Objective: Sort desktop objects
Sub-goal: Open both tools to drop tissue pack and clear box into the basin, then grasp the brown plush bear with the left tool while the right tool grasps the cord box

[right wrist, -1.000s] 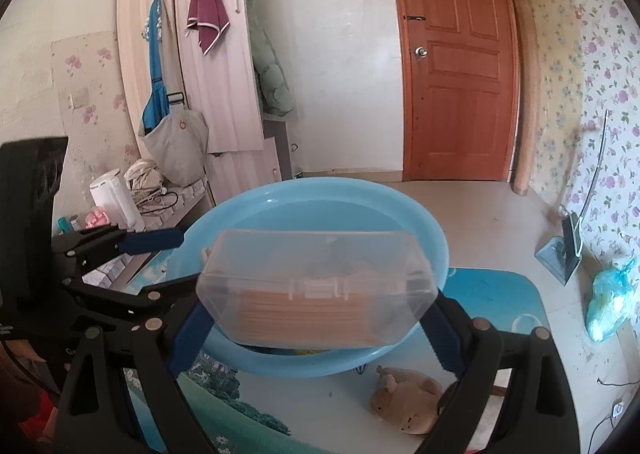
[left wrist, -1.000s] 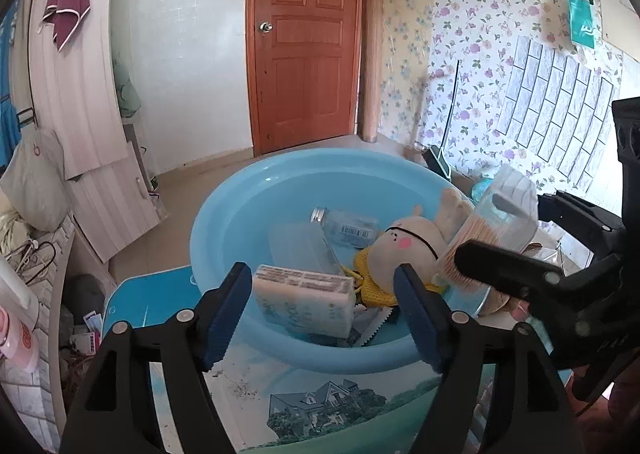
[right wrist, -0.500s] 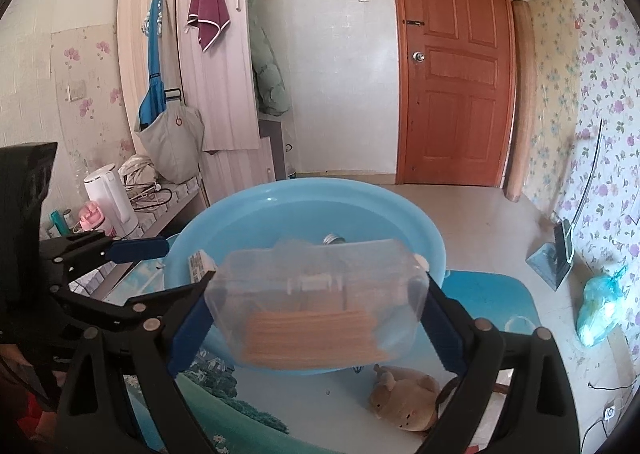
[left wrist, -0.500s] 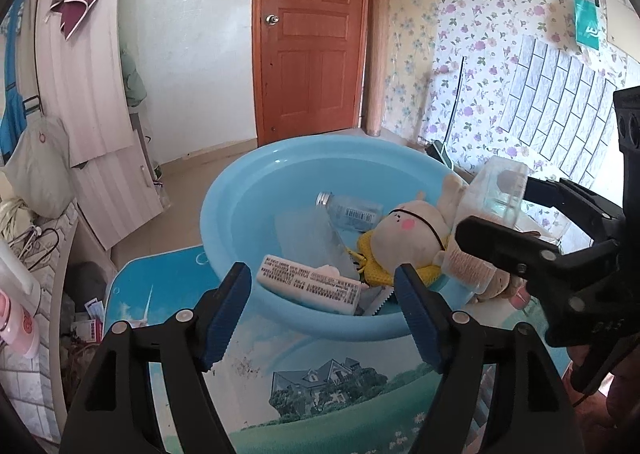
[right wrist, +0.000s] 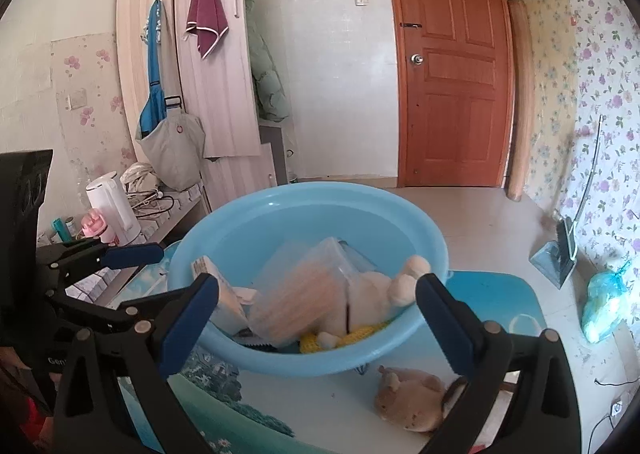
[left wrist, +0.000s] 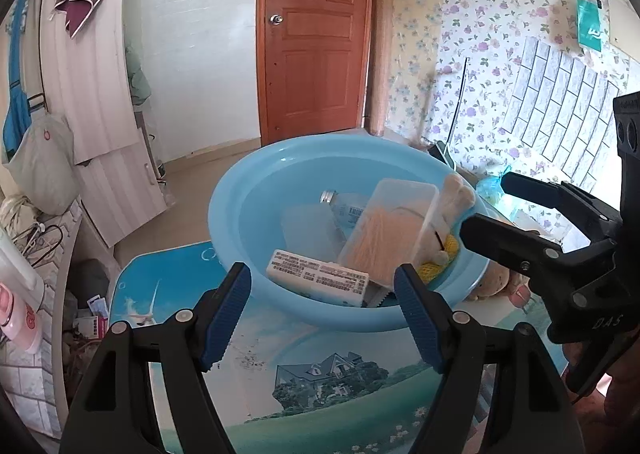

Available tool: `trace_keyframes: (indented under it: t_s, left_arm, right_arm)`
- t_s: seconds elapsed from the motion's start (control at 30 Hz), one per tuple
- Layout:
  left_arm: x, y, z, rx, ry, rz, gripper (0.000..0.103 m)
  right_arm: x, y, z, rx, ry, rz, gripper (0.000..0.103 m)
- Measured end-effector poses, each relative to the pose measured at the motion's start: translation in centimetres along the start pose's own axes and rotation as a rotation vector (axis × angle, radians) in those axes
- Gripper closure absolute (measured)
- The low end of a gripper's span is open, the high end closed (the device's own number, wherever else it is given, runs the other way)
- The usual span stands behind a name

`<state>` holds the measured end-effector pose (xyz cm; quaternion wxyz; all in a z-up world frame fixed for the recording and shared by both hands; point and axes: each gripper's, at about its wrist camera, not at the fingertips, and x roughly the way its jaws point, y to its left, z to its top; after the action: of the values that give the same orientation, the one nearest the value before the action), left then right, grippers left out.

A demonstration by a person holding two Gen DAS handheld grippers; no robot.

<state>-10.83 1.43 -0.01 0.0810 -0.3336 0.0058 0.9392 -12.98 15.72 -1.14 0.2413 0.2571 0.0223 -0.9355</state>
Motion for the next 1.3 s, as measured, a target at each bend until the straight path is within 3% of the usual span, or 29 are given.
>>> trace_keyframes:
  t_s: [0.1,0.17,0.3,0.67,1.17,1.3]
  left_arm:
    - [-0.2,-0.4,-0.1,0.006,-0.002,-0.01,0.026]
    - [-0.5,-0.8,-0.3,0.011,-0.003,-0.03,0.012]
    - [-1.2,-1.7,-0.7,0.028,-0.014,-0.07,0.0]
    - [-0.9,-6.3,-2.3,0.08,0.048,-0.147,0.0]
    - [0.8,-10.5,-3.8,0.155,0.121,-0.217,0.0]
    - [1.3,-10.8,-3.9,0.166,0.129,-0.228,0.0]
  right_arm:
    - [-1.0,-0.7,-0.5,0.003,0.001,-0.029,0.002]
    - [-1.7,-1.2,-1.0,0.005,0.004,-0.053,0.002]
    - [-3.2,-2.7,-2.2,0.024,0.019,-0.101,0.002]
    - [-6.6,-7.4,-5.2,0.122,0.06,-0.219,0.002]
    - [-4.3,-9.0,-5.8,0.187,0.081,-0.196,0.003]
    - [-3.3,-9.4,-5.7,0.206,0.099,-0.173,0.013]
